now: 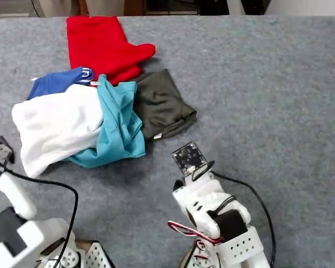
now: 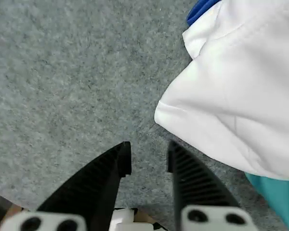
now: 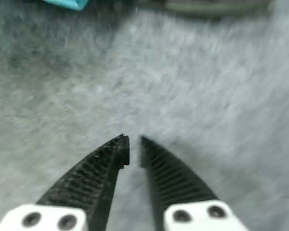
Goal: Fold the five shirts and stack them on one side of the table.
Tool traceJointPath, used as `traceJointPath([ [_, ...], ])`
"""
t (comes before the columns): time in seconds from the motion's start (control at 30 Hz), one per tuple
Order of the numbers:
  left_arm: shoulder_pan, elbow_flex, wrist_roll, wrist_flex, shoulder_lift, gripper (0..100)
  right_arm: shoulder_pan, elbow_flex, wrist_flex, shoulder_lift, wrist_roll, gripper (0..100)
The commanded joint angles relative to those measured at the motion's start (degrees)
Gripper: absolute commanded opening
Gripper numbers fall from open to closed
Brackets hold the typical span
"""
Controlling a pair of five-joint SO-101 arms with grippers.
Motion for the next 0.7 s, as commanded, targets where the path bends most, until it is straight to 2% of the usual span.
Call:
traceJointPath([
  [0.0, 5.54, -2.55, 6.24, 0.62, 1.27, 31, 6.11, -1.36, -9.32, -3.47, 6.07, 26.3],
  [0.07, 9.41, -2.46, 7.91, 0.18, 2.77, 30, 7.25, -3.56, -12.48, -3.47, 6.24, 27.3],
  [0.2, 13.54, -2.37, 14.95, -5.98, 8.04, 26, 7.6, -9.98, -11.16, -3.38, 6.51, 21.4],
  [0.3, 14.07, -2.11, 17.23, -11.34, 12.62, 17, 7.6, -11.38, -10.73, -3.38, 6.59, 20.6],
  [0.4, 13.63, -2.02, 17.23, -15.38, 16.31, 1, 7.6, -11.47, -10.73, -3.38, 6.59, 20.3],
  [0.47, 13.36, -1.93, 17.05, -16.97, 17.27, 3, 7.78, -11.82, -10.73, -3.38, 6.59, 20.3],
  [0.67, 14.15, -8.35, 17.05, -7.03, 5.41, 2, 13.85, -17.89, -11.08, 1.27, 8.88, 20.6],
])
